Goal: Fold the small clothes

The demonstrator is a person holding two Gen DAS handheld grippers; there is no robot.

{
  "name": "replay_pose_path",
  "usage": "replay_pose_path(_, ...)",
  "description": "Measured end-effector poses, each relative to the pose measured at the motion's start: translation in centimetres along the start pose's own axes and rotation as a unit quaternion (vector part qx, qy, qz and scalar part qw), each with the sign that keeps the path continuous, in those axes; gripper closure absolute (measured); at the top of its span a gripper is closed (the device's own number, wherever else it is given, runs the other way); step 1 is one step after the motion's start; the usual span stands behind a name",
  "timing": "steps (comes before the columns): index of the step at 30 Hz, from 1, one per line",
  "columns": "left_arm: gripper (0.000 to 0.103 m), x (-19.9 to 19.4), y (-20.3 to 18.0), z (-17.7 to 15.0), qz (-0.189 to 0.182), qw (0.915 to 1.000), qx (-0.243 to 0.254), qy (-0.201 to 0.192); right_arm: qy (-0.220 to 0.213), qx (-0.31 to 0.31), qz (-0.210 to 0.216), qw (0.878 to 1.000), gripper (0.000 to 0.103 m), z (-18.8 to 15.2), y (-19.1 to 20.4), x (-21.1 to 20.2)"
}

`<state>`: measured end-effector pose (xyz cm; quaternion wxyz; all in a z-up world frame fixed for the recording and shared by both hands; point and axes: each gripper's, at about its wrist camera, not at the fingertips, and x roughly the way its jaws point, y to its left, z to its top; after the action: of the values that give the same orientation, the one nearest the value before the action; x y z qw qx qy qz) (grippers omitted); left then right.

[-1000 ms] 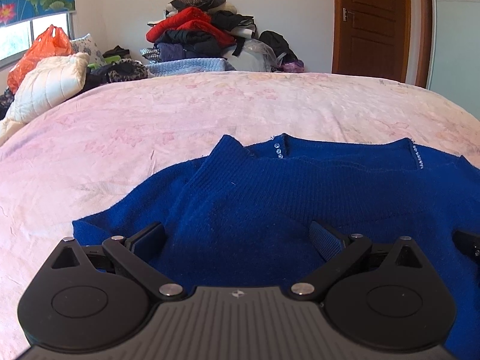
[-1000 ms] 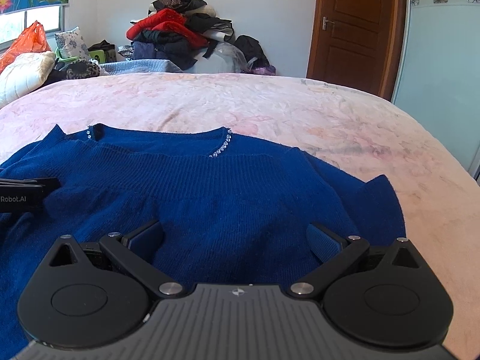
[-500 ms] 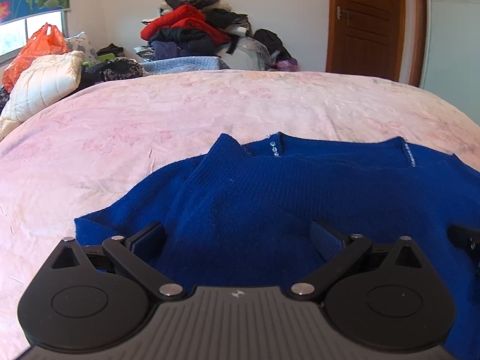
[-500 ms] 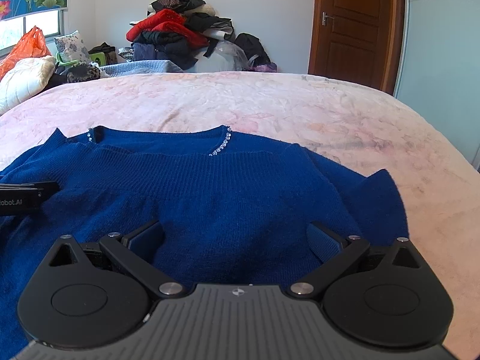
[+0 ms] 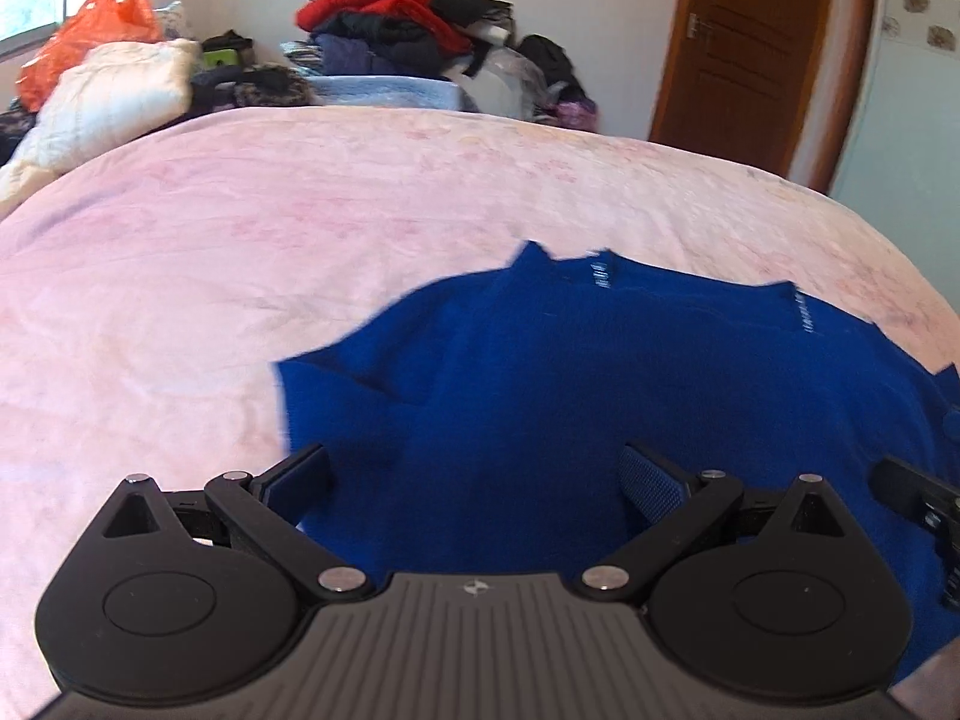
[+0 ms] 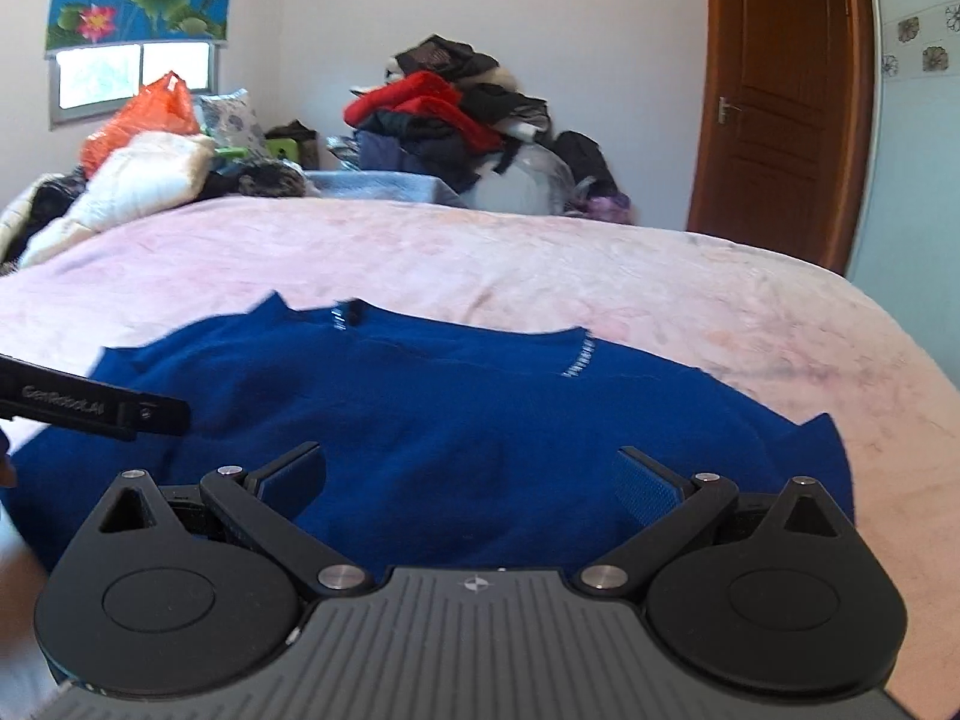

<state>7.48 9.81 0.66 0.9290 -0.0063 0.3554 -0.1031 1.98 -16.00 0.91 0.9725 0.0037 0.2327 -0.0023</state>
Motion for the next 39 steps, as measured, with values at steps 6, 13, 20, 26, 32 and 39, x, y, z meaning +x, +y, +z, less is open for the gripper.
replay_pose_path(6,0.0,0.6,4.3,0.6,-0.006,0.998,-0.05,0.037,0.007,-0.077,0.108,0.991,0.0,-0.5,6.1,-0.9)
replay_pose_path(13,0.0,0.9,6.9,1.8,-0.039,0.9961,-0.063,0.048,0.024,-0.193,0.13,0.972,0.007,-1.3,12.7,-2.6)
replay_pose_path(20,0.0,2.5,7.9,2.5,-0.126,0.9845,-0.087,0.085,0.035,-0.255,0.128,0.958,0.01,-3.1,16.8,-3.4)
replay_pose_path(26,0.0,3.4,8.3,3.0,-0.183,0.971,-0.117,0.101,0.028,-0.271,0.102,0.957,0.01,-3.4,18.8,-2.9)
replay_pose_path(32,0.0,4.8,8.9,3.7,-0.229,0.9553,-0.156,0.103,0.015,-0.292,0.073,0.953,0.014,-3.0,20.1,-1.5)
replay_pose_path(39,0.0,7.6,8.9,5.6,-0.273,0.9352,-0.19,0.122,0.001,-0.318,0.068,0.946,0.046,-3.6,21.8,-2.1)
